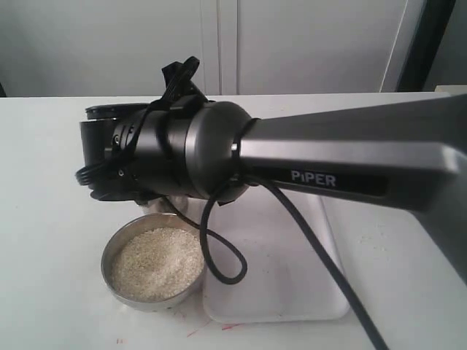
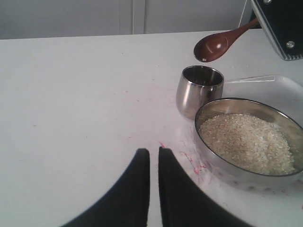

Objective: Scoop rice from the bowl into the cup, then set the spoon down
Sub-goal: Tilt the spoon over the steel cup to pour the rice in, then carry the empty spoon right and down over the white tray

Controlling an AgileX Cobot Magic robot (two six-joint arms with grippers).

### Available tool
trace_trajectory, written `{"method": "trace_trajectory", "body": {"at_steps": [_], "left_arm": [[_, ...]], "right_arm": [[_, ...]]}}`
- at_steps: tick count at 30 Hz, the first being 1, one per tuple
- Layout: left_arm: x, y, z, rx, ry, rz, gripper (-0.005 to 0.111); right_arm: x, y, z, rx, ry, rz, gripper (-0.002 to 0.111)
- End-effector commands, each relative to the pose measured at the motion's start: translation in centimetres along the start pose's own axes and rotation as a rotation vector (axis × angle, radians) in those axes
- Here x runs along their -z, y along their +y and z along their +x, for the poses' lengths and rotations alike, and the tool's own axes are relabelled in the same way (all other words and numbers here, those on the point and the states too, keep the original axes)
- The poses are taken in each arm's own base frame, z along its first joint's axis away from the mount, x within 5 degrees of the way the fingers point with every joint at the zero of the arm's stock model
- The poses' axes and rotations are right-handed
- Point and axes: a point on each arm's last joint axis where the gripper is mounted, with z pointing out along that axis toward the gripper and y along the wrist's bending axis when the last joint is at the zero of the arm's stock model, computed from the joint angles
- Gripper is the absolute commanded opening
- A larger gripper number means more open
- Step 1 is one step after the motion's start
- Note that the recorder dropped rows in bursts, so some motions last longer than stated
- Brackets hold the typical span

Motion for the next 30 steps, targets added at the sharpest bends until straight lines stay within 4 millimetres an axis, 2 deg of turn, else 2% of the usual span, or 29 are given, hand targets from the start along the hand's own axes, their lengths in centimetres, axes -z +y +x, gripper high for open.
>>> {"method": "trace_trajectory", "body": {"at_steps": [1,4,9,20,26,30], "left_arm": [[0.0,-0.1,-0.2,0.01,-0.006,0.01,0.014],[0.0,-0.1,-0.2,0.01,-0.006,0.01,0.014],[0.0,-0.1,-0.2,0.01,-0.006,0.01,0.014],[0.0,-0.1,-0.2,0.01,-0.006,0.01,0.014],[0.0,-0.1,-0.2,0.01,-0.006,0.01,0.014],[0.0,-0.1,-0.2,0.01,-0.006,0.01,0.014]], "right_arm": [[0.0,0.0,0.0,-0.021,0.007,0.009,0.0],[0.4,-0.1,-0.2,-0.01,0.007,0.033,0.0],[-0.3,-0.7,0.5,-0.02,0.035,0.068,0.0],[0.2,-0.3,0.0,-0.038,0.015,0.046,0.0],[0.4,-0.5,0.3,-0.213,0.008,0.053,0.0],[1.5,-1.3,1.5,-0.425,-0.018,0.04,0.0]]}}
